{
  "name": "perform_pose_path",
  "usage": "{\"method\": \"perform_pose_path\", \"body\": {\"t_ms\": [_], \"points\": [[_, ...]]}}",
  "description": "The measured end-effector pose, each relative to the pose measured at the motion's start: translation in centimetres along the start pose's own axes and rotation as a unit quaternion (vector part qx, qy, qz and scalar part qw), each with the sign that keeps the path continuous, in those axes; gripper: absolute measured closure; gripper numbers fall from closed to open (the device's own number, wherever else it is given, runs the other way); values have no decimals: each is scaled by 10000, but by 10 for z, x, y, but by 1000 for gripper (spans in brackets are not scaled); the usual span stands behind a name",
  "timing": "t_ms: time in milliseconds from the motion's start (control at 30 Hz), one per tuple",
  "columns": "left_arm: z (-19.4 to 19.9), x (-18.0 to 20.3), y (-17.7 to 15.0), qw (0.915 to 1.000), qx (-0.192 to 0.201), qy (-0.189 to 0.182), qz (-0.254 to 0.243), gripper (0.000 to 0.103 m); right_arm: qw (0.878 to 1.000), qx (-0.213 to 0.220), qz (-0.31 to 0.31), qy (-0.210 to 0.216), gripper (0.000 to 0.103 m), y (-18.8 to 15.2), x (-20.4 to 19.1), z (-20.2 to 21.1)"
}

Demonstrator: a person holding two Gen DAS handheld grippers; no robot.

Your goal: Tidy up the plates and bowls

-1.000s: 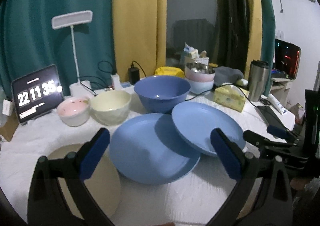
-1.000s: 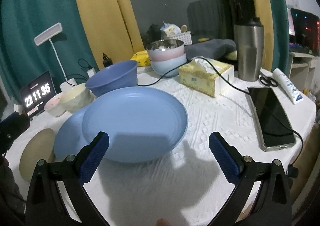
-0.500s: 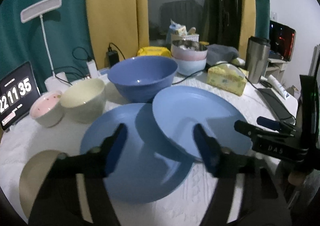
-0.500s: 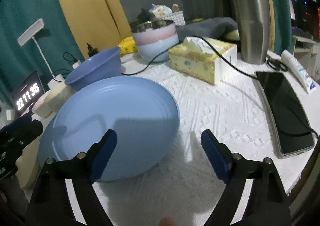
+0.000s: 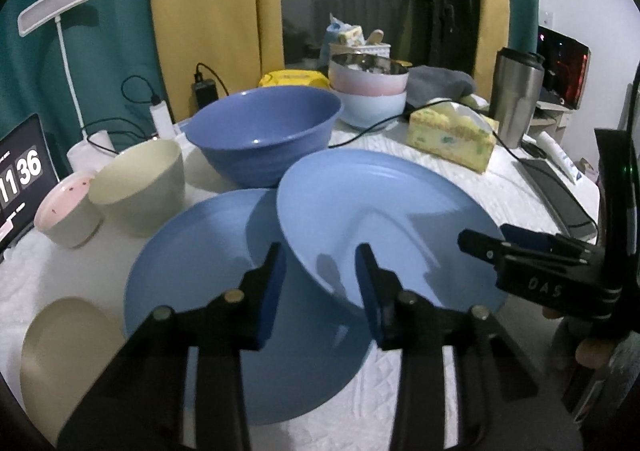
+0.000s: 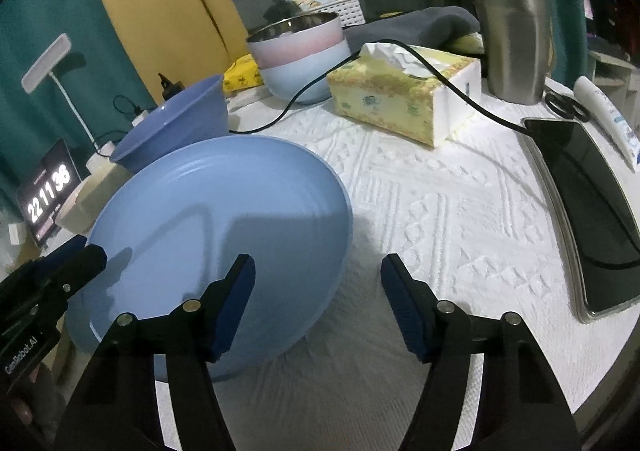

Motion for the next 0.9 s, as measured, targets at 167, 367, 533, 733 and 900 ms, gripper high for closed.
{"method": "perform_pose_path", "body": {"t_ms": [167, 367, 533, 733, 900], "points": [[-3, 4, -2, 10000, 10, -17, -15, 67, 9999, -20, 81, -113, 69, 0, 0, -1], [-3, 1, -2, 10000, 47, -17, 10, 70, 9997, -15, 88, -243, 78, 0, 0, -1], [-1, -5, -5, 10000, 43, 19, 70, 70, 9997, 70, 84, -200, 79, -3, -6, 3], [7, -22, -14, 9998, 45, 60, 184, 70, 9996, 78, 233, -162, 79, -3, -24, 4], [16, -37, -20, 9995, 120, 100, 260, 70, 9991, 107, 384, -156, 79, -2, -41, 7]]}}
Point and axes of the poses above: each gripper's, at about its wrist camera, not at the fingertips, and z roughly against the way its jaws point, x to its right, y to its top, the point moved 3 cm from there along -z, roughly the way its jaws point, and after that the axes turned 13 degrees about y, right-handed, at the moved point
